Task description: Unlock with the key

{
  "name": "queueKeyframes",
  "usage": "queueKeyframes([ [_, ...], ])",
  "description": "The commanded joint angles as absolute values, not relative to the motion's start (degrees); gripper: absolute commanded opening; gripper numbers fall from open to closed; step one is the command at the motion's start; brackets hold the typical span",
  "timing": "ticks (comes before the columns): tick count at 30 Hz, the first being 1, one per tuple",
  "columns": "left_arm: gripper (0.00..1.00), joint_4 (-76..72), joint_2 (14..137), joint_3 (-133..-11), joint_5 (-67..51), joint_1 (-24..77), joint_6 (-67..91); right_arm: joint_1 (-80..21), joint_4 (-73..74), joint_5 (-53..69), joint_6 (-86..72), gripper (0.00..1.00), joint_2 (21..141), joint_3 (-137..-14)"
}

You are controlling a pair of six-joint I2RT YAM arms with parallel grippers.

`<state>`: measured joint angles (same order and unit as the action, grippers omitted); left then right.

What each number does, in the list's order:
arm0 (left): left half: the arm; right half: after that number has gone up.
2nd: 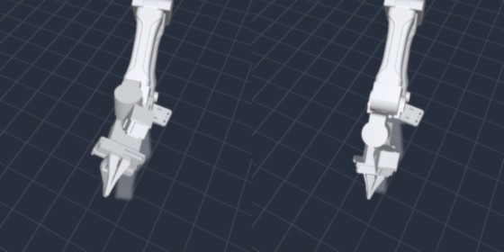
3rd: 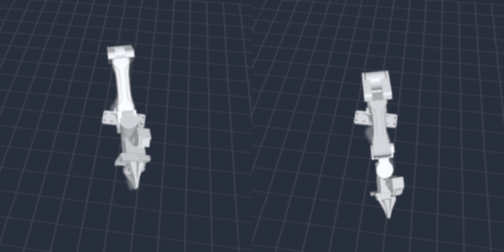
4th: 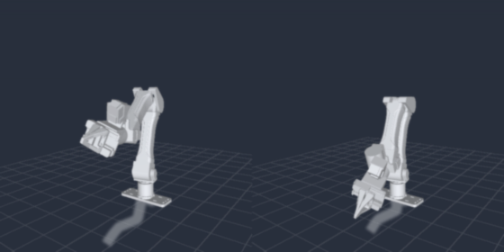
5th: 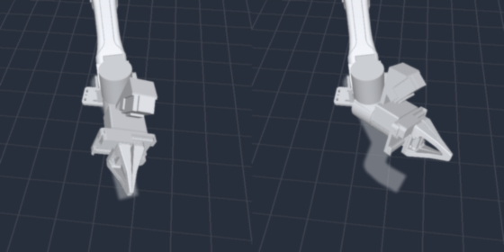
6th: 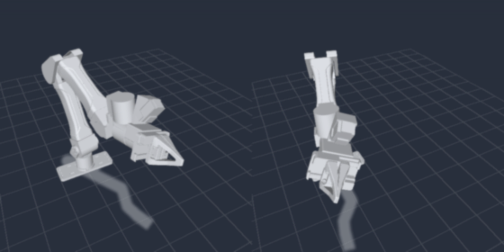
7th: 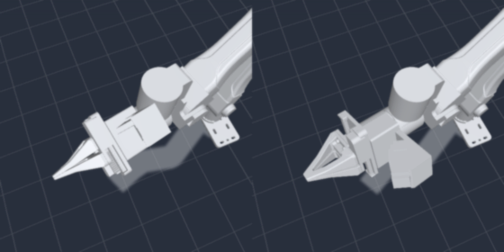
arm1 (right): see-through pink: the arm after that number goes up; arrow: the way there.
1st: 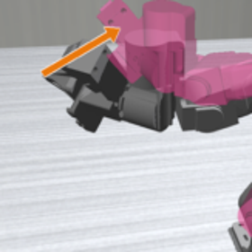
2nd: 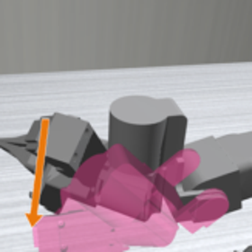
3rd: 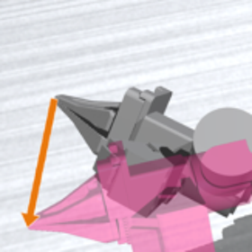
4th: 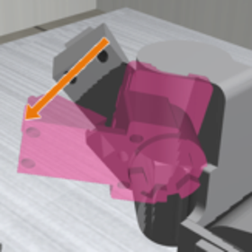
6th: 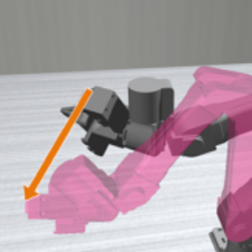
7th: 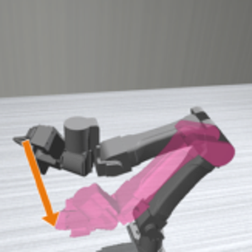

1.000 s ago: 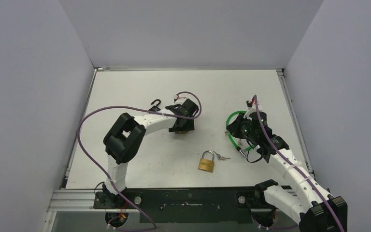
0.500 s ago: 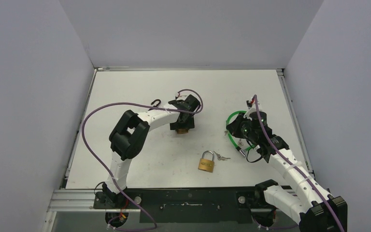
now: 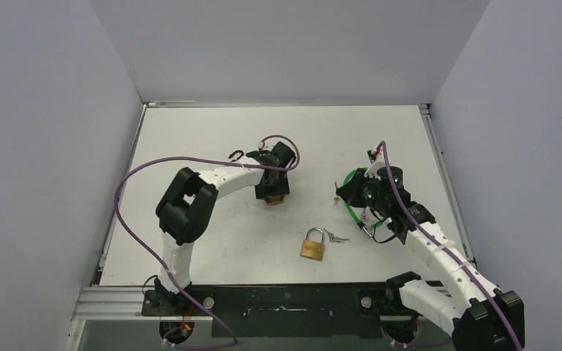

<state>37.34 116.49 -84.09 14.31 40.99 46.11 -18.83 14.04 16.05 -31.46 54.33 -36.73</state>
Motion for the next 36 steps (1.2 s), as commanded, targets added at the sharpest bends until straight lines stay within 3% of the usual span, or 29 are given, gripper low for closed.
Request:
queueKeyframes([
  [1,0.19,33.2,106.4,-83.2,7.6,39.3,50.6,-21.3,6.2,23.7,-29.2,0.00,56.4,-39.5],
  [7,0.18,21.3,97.2,-74.9,-4.7,35.7,60.0,-31.2,4.7,23.1,-26.4,0.00,62.8,-44.5],
  [15,0.17,8.9,90.2,-67.9,-13.3,33.5,70.3,-35.8,4.1,24.9,-25.7,0.00,69.7,-49.3],
  [36,0.16,6.2,88.3,-66.1,-15.2,33.4,72.9,-37.1,9.1,18.2,-25.9,0.00,73.9,-53.4],
])
